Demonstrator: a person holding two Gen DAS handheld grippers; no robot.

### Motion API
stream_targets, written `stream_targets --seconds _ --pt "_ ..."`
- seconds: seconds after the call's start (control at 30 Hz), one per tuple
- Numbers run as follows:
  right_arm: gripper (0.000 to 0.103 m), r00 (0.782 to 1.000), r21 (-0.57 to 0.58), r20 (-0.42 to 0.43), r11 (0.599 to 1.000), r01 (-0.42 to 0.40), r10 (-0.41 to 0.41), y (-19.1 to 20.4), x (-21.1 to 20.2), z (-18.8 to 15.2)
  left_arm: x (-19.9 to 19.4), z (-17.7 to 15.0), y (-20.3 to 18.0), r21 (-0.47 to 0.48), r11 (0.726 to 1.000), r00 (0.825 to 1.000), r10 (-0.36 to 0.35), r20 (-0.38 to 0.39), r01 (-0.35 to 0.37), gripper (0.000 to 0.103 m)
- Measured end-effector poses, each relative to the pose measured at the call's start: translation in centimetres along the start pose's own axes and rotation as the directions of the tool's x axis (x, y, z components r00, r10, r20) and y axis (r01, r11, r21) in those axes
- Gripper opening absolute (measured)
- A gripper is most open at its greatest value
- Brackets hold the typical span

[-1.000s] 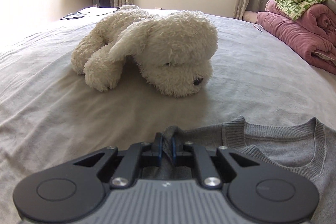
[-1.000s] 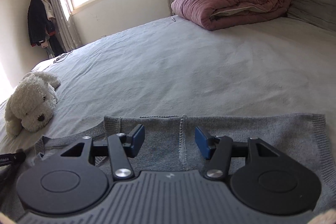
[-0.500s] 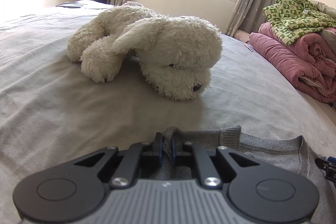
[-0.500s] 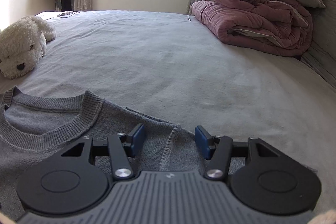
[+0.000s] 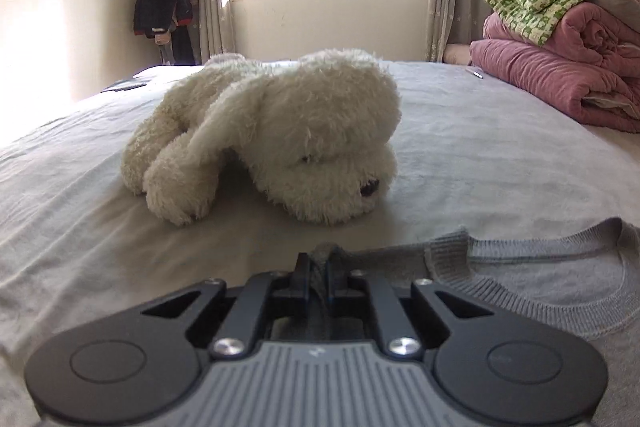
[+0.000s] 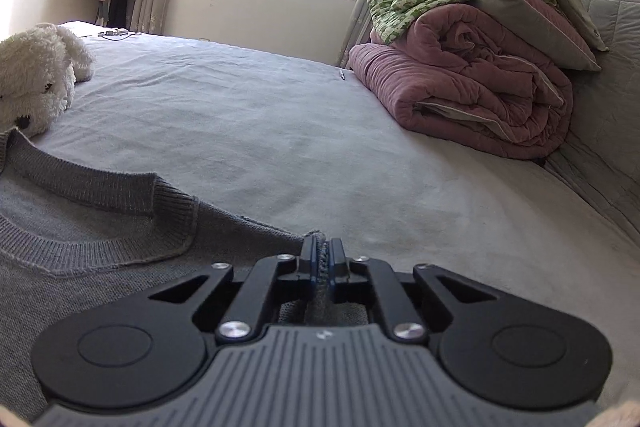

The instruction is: Fold clothes

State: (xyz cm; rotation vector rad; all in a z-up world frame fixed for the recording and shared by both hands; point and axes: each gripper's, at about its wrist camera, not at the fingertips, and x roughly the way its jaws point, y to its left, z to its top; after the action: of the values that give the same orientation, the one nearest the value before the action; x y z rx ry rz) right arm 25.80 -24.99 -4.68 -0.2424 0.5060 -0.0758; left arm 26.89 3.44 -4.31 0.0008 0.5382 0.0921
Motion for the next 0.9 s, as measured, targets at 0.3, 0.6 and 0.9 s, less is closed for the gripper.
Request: stream_targets --seconds 0.3,0.6,0.9 --pt "0.028 0.999 -0.043 -0.031 0.999 0.019 -0.021 0.6 0.5 0.0 0.2 0.1 0.8 -0.049 0.998 0.997 -0.042 -0.063 0.039 0.022" --pt "0.051 0.969 0.184 0.001 0.953 -0.242 0.246 -0.9 -4.1 3.3 -3.5 2.4 6.2 -0.202 0.973 0.980 -0.142 -0.139 0.112 0.041" --pt "0.053 0.939 0.185 -0.014 0.924 -0.336 0.344 0.8 -4.5 3.9 -6.4 0.7 10.4 -0.134 0.990 0.969 -0.073 -0.237 0.042 0.043"
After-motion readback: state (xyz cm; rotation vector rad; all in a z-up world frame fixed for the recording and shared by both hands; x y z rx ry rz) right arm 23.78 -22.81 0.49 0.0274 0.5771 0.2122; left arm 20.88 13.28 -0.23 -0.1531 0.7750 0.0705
